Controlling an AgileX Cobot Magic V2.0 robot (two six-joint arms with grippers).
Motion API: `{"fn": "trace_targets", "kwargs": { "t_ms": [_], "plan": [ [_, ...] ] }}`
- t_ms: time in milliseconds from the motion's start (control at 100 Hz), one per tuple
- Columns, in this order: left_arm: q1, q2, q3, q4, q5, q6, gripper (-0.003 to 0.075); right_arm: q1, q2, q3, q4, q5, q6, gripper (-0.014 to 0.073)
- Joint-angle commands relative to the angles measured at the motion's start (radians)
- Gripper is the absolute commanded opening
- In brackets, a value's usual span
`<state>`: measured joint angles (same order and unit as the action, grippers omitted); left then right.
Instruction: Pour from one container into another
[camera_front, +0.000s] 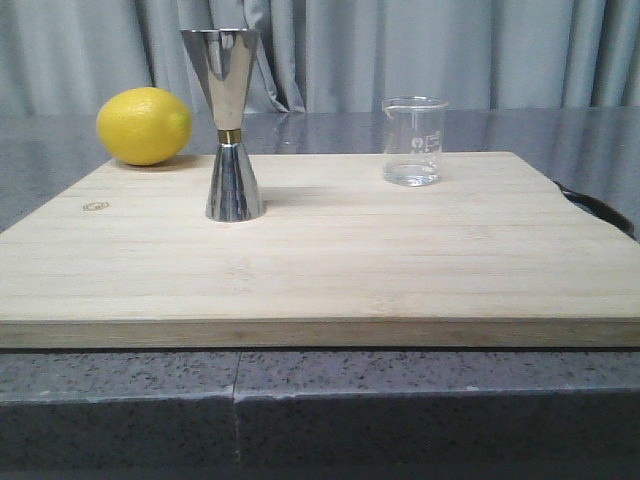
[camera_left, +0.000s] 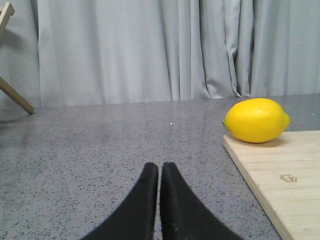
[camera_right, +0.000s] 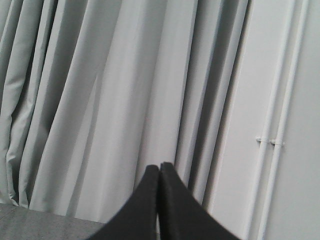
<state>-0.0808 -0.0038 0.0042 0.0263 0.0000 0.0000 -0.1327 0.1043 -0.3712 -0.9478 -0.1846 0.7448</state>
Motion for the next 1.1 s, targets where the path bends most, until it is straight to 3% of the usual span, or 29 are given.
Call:
{"fn": "trace_targets", "kwargs": {
  "t_ms": [0, 90, 240, 310, 460, 820, 1090],
  "plan": [
    [-0.009, -0.028, 0.038, 0.000, -0.084, -0.012, -0.0019, 0.001, 0.011, -0.024, 0.018, -0.038, 0.003, -0.0073],
    [-0.009, -0.028, 0.038, 0.000, -0.084, -0.012, -0.0019, 0.012, 0.011, -0.024, 0.169, 0.003, -0.029, -0.0073],
    [-0.009, -0.028, 0.038, 0.000, -0.084, -0.012, -0.0019, 0.086, 0.011, -0.024, 0.634, 0.152, -0.469, -0.0073],
    [-0.009, -0.028, 0.038, 0.000, -0.084, -0.012, -0.0019, 0.130, 0.007, -0.024, 0.772, 0.216, -0.643, -0.0073],
    [-0.009, -0.028, 0.038, 0.000, -0.084, -0.012, -0.0019, 0.159, -0.021, 0.000, 0.792, 0.302, -0.677, -0.0073],
    [-0.009, -0.028, 0.038, 0.000, -0.084, -0.012, -0.0019, 0.028, -0.134, 0.293, 0.904, 0.150, -0.675, -0.0073],
    [-0.009, -0.028, 0.038, 0.000, -0.084, -0.012, -0.0019, 0.025, -0.134, 0.390, 0.904, 0.133, -0.675, -0.0073]
  ]
}}
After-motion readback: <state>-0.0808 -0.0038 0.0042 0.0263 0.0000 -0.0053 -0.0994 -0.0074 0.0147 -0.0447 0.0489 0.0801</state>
